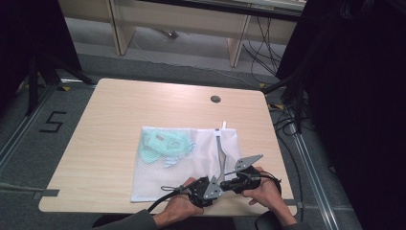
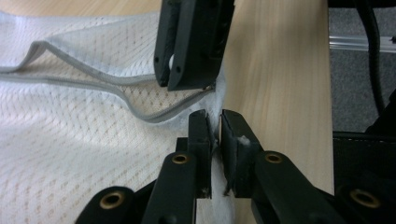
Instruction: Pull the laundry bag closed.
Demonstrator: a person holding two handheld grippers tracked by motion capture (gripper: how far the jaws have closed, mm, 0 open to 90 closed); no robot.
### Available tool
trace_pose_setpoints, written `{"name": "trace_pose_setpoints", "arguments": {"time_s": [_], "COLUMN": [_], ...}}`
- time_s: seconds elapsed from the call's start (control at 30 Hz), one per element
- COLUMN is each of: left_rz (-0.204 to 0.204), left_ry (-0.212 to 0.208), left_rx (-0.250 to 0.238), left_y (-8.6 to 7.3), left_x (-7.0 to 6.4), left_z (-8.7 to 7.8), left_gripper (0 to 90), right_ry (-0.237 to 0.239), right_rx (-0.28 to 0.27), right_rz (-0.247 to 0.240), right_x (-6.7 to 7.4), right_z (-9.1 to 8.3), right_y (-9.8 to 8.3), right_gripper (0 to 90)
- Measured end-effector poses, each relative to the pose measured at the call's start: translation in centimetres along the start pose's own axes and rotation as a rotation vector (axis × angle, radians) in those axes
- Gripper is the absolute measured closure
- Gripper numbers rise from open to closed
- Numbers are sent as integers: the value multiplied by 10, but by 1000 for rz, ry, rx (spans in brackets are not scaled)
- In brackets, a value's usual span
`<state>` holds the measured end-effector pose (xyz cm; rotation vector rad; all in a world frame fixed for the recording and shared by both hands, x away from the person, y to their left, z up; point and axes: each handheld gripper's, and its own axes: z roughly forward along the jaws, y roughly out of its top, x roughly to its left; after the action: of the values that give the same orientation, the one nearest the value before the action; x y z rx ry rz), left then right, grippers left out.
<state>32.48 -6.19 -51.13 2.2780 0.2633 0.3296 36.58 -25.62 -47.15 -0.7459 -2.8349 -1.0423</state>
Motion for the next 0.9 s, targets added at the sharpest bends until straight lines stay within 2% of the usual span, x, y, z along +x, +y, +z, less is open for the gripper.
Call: {"name": "trace_pose_setpoints", "arguments": {"time_s": [0.07, 0.1, 0.2, 0.23, 0.27, 0.33, 0.4, 0.63, 0.77, 0.83, 0.9], "left_rz": [-4, 12, -1, 0, 14, 11, 37, 38, 21, 21, 25], "left_ry": [6, 14, -3, -12, -4, -3, -3, -10, -28, -28, -37], "left_rx": [-5, -8, -33, -26, -20, -28, -30, -27, -30, -33, -29], "left_y": [0, 1, 2, 2, 2, 1, 1, 1, 1, 2, 2], "left_x": [-1, 0, -2, -1, 1, 0, 0, -1, -2, -3, -4], "left_z": [2, 2, 3, 3, 2, 2, 2, 0, 0, -1, -2], "left_gripper": [819, 819, 833, 858, 858, 871, 877, 883, 884, 885, 884], "right_ry": [-5, -5, 1, 0, 0, -10, -5, 5, 16, 6, -3], "right_rx": [-2, -3, -7, 6, 6, -5, -3, 12, 14, 24, 33], "right_rz": [3, 6, -4, 20, 20, 2, 3, 3, 9, 18, 8], "right_x": [0, 1, 0, 2, 2, 1, 1, -1, -2, -4, -7], "right_z": [0, 0, 0, 0, 0, -1, 0, 1, 3, 5, 6], "right_y": [1, 1, 0, 1, 1, 1, 1, 0, -1, -1, 0], "right_gripper": [869, 869, 869, 869, 869, 869, 869, 869, 869, 870, 870]}}
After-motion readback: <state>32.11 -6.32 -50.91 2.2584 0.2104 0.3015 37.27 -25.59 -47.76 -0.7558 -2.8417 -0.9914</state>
